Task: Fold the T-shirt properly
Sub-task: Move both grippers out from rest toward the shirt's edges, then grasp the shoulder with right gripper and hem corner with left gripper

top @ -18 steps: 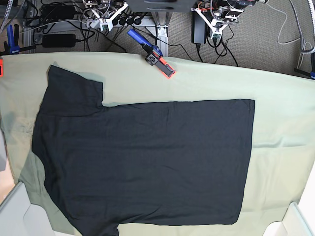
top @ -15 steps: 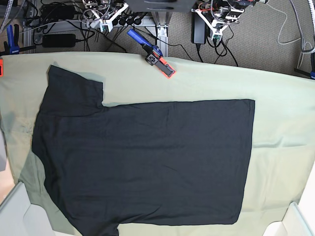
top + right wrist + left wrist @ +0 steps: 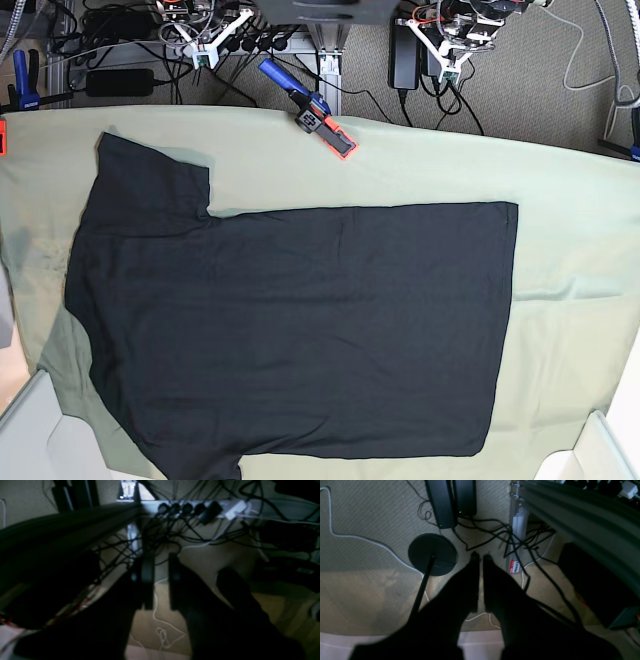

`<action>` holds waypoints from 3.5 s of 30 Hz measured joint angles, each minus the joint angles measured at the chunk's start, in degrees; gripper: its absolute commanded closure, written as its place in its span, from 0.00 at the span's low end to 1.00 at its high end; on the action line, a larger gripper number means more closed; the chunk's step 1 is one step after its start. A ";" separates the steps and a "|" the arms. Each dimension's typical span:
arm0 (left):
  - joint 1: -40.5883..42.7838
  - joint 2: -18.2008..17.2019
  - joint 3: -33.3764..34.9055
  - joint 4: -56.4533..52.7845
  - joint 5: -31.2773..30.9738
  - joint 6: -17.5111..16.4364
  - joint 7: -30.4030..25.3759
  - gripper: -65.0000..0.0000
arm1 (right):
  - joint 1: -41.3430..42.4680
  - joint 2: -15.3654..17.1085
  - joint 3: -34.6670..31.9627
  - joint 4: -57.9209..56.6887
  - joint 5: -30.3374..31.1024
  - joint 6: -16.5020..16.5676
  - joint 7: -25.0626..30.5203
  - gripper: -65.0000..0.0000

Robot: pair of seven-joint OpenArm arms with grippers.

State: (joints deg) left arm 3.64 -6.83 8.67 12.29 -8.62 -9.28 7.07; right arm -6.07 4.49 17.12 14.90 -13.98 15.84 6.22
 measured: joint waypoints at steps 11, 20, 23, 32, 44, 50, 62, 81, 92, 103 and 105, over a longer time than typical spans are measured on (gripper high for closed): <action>10.01 -3.39 0.00 17.44 -2.67 -0.92 8.48 0.95 | -9.64 1.55 -0.79 8.66 -0.07 1.25 -0.11 0.86; 26.53 -9.49 -7.41 48.65 -15.06 -13.49 15.13 0.95 | -26.27 10.36 -9.16 30.38 7.65 3.50 -3.41 0.86; 31.91 -11.78 -11.17 59.32 -18.21 -15.08 16.46 0.95 | -32.09 13.46 -9.33 39.30 13.03 3.78 -6.86 0.86; 42.71 -15.41 -18.97 86.66 -22.64 -16.72 23.80 0.93 | -46.25 20.48 -2.14 65.66 22.05 3.96 -13.88 0.86; 47.78 -21.55 -31.10 108.37 -31.58 -17.59 31.45 0.83 | -48.37 22.01 16.55 92.08 47.41 3.91 -30.10 0.46; 47.93 -24.13 -31.58 108.34 -31.34 -17.59 31.52 0.83 | -37.73 21.31 17.86 91.14 49.83 3.82 -30.67 0.46; 47.98 -24.30 -31.58 108.34 -23.52 -17.57 28.96 0.83 | -26.14 19.08 12.50 78.53 50.40 3.63 -33.38 0.46; 47.12 -24.28 -35.80 108.32 -24.90 -13.27 28.92 0.74 | -22.60 10.67 7.61 78.20 51.69 3.67 -30.86 0.55; 36.57 -24.26 -33.79 105.66 -31.08 -12.61 28.92 0.49 | -19.85 10.23 7.52 78.16 45.72 3.67 -31.80 1.00; 18.49 -23.47 -21.77 84.24 -31.21 -12.13 29.22 0.49 | -19.15 10.10 7.48 78.14 44.57 3.67 -31.93 1.00; 17.09 -23.43 -20.68 82.07 -32.87 -12.13 30.40 0.49 | -19.15 10.10 7.48 78.14 44.57 3.67 -31.98 1.00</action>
State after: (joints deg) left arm 20.73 -30.26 -12.01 94.37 -41.50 -21.41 37.47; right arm -25.21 14.59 24.60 93.03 30.59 19.51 -25.76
